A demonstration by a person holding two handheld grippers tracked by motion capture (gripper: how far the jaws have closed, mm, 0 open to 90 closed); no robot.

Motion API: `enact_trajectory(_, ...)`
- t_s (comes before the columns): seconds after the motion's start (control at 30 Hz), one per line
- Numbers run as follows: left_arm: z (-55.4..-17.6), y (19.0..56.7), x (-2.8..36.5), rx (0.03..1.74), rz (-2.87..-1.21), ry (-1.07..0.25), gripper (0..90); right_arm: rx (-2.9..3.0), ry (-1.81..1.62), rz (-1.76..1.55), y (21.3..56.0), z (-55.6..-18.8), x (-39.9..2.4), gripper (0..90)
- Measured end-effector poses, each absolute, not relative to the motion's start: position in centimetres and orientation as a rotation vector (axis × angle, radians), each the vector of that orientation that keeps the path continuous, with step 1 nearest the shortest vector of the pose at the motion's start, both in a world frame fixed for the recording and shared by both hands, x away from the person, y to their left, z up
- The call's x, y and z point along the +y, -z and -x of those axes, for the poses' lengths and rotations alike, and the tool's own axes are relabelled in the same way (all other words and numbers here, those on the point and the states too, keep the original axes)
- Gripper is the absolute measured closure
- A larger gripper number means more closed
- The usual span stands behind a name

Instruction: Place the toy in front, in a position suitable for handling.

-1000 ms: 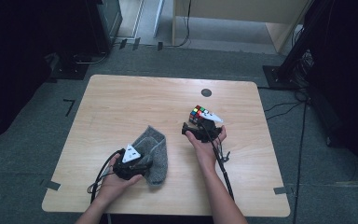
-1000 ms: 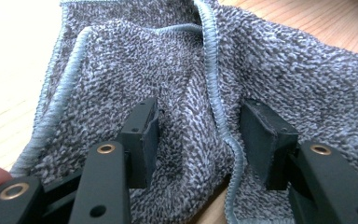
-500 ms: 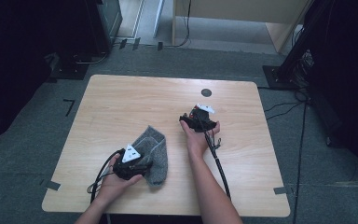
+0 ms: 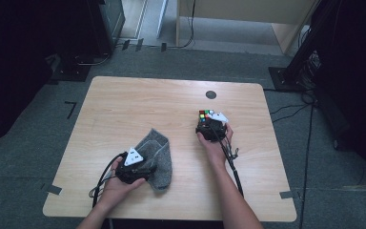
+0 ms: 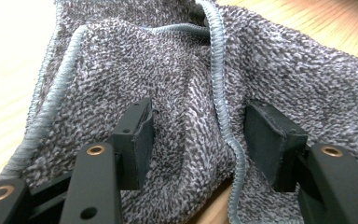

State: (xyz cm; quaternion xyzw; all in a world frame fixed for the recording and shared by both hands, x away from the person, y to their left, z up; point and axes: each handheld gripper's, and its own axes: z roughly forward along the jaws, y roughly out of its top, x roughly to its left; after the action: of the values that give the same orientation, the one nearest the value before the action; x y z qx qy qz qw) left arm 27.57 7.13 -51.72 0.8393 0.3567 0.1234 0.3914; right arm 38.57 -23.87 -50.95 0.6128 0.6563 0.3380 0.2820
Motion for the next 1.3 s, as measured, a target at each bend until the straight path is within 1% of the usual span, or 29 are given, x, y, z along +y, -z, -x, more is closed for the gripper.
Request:
enact_trajectory(0.2, -27.6, 51.7, 7.1, 0.905, -2.132, -0.311, 43.2, 1.86, -0.921, -1.56, 50.8, -37.7, -25.5, 33.6)
enact_trajectory(0.23, -27.6, 51.7, 7.1, 0.905, -2.132, -0.31, 43.2, 1.851, -0.913, -1.568, 50.8, -37.5, -25.7, 32.1)
enact_trajectory(0.3, -27.6, 51.7, 7.1, 0.905, -2.131, -0.308, 43.0, 1.829, -0.902, -1.578, 50.8, -37.5, -25.8, 21.3)
enact_trajectory(0.33, -27.6, 51.7, 7.1, 0.905, -2.131, -0.307, 42.9, 1.817, -0.913, -1.591, 51.0, -37.5, -25.6, 13.7)
enact_trajectory(0.57, -27.6, 51.7, 7.1, 0.905, -2.132, -0.308, 42.8, 1.737, -0.89, -1.647, 51.6, -38.5, -24.9, 13.1)
enact_trajectory(0.83, -27.6, 51.7, 7.1, 0.904, -2.131, -0.306, 42.4, 1.733, -0.813, -1.71, 52.1, -39.5, -24.8, 15.8)
enact_trajectory(0.87, -27.6, 51.7, 7.1, 0.904, -2.132, -0.306, 42.4, 1.744, -0.808, -1.701, 52.1, -39.5, -24.8, 20.1)
enact_trajectory(0.9, -27.6, 51.7, 7.1, 0.904, -2.132, -0.307, 42.4, 1.744, -0.808, -1.701, 52.1, -39.5, -24.8, 20.1)
enact_trajectory(0.93, -27.6, 51.7, 7.1, 0.904, -2.132, -0.307, 42.4, 1.744, -0.812, -1.703, 52.1, -39.5, -24.9, 22.3)
enact_trajectory(0.97, -27.6, 51.7, 7.1, 0.904, -2.132, -0.308, 42.3, 1.753, -0.834, -1.7, 52.1, -39.5, -25.0, 33.0)
enact_trajectory(1.17, -27.5, 51.7, 7.1, 0.904, -2.132, -0.308, 42.1, 1.738, -0.838, -1.692, 52.0, -39.4, -25.2, 34.1)
enact_trajectory(1.3, -27.5, 51.7, 7.2, 0.902, -2.133, -0.308, 42.2, 1.753, -0.868, -1.634, 51.7, -38.5, -25.3, 34.2)
